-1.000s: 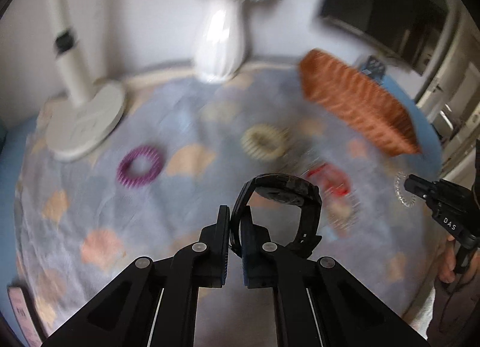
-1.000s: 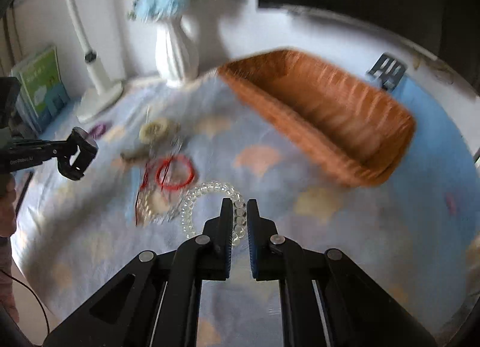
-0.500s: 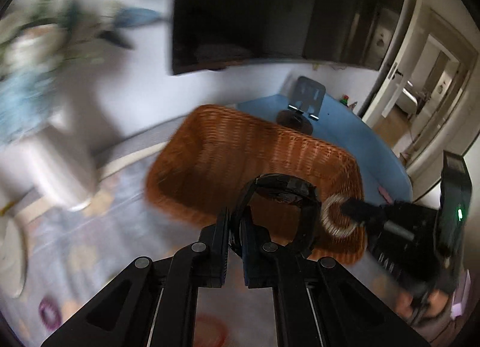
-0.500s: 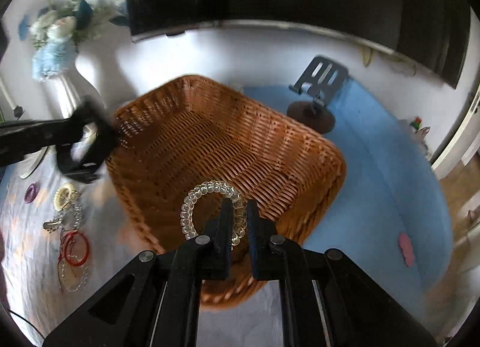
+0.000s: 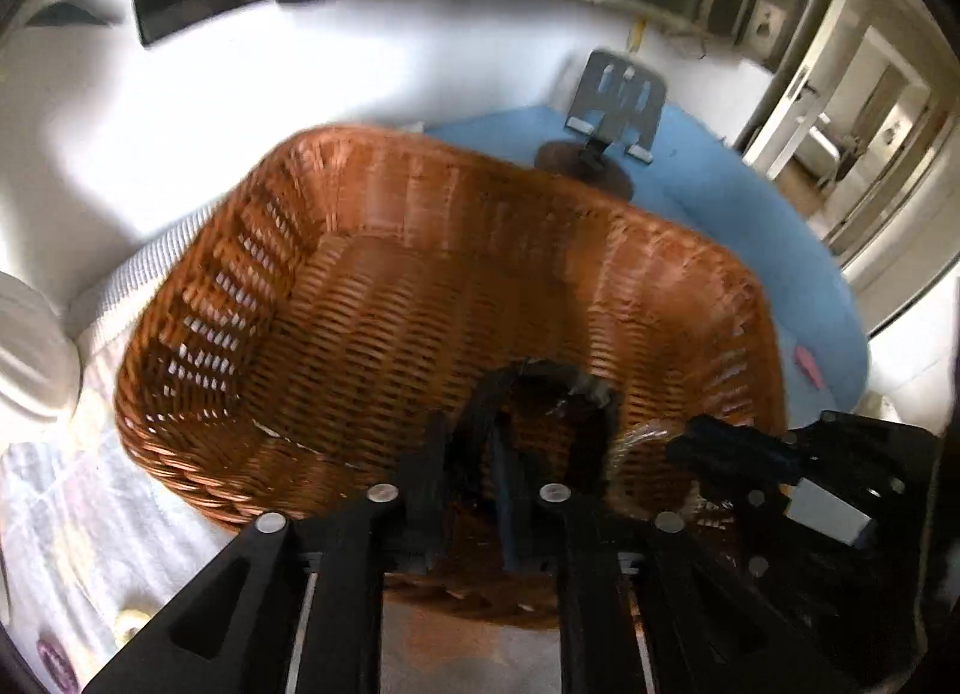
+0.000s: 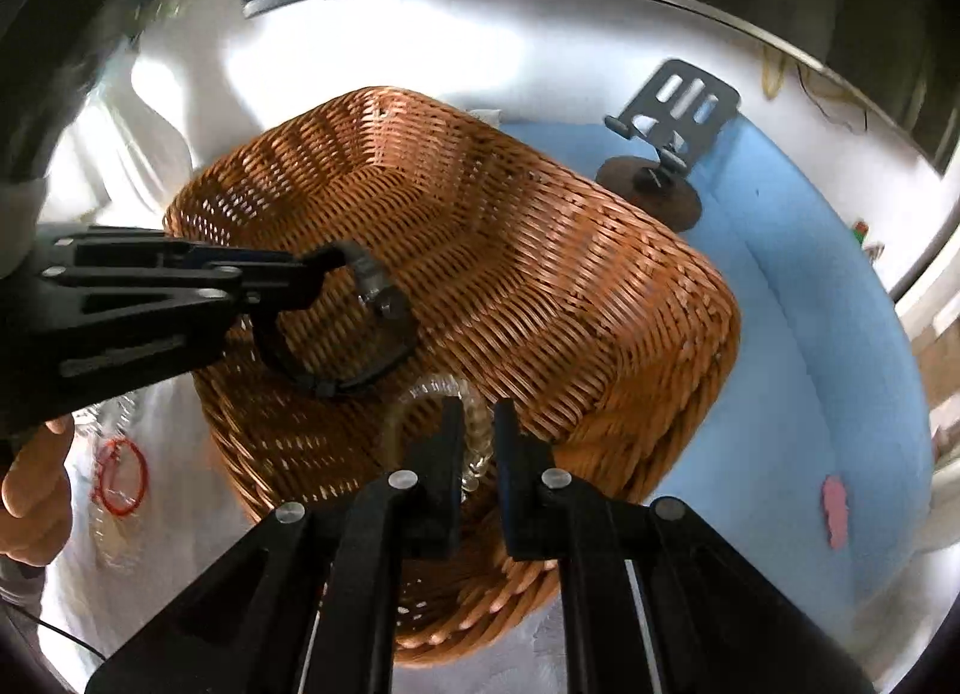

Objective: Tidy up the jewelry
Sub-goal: 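Carry the watch and bead bracelet into the wicker basket and open both tools, then move the left tool to the purple coil hair tie while the right tool approaches another bead bracelet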

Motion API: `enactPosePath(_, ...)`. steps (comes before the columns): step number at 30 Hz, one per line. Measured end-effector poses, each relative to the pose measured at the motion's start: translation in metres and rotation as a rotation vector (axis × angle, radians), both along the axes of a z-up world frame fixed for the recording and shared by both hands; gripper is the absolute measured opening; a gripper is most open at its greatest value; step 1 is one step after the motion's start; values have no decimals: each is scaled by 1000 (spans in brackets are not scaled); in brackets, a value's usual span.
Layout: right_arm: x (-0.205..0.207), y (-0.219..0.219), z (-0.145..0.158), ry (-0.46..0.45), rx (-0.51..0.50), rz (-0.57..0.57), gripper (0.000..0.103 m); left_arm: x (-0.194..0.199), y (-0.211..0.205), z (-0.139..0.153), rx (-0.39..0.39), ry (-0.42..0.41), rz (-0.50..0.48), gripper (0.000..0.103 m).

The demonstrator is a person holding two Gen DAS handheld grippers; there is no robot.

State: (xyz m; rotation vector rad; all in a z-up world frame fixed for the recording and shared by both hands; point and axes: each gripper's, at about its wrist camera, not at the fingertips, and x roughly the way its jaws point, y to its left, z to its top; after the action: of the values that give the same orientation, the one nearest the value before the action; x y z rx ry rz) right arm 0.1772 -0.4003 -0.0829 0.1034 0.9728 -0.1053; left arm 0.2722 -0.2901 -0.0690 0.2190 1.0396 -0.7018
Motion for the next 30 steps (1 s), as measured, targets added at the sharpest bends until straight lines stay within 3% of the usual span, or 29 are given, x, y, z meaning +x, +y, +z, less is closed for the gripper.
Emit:
enactPosePath(4, -14, 0, 15, -28, -6, -22, 16, -9, 23, 22, -42, -41, 13, 42)
enactPosePath(9, -38, 18, 43, -93, -3, -5, 19, -34, 84, 54, -99, -96, 66, 43)
enactPosePath(12, -53, 42, 60, -137, -11, 28, 35, -54, 133, 73, -132, -128, 117, 43)
enactPosePath(16, -75, 83, 74, -199, -19, 78, 39, -76, 202, 93, -174, -186, 201, 44)
enactPosePath(19, -90, 103, 65, -241, 23, 74, 49, -90, 259, 103, -206, -229, 268, 51)
enactPosePath(21, -94, 116, 52, -246, 58, 91, 49, -97, 297, 102, -215, -254, 324, 56)
enactPosePath(25, -87, 146, 31, -200, 84, 145, 49, -95, 366, 90, -203, -262, 432, 56)
enactPosePath(30, -67, 170, 16, -141, 138, 196, 49, -74, 417, 40, -175, -172, 517, 56)
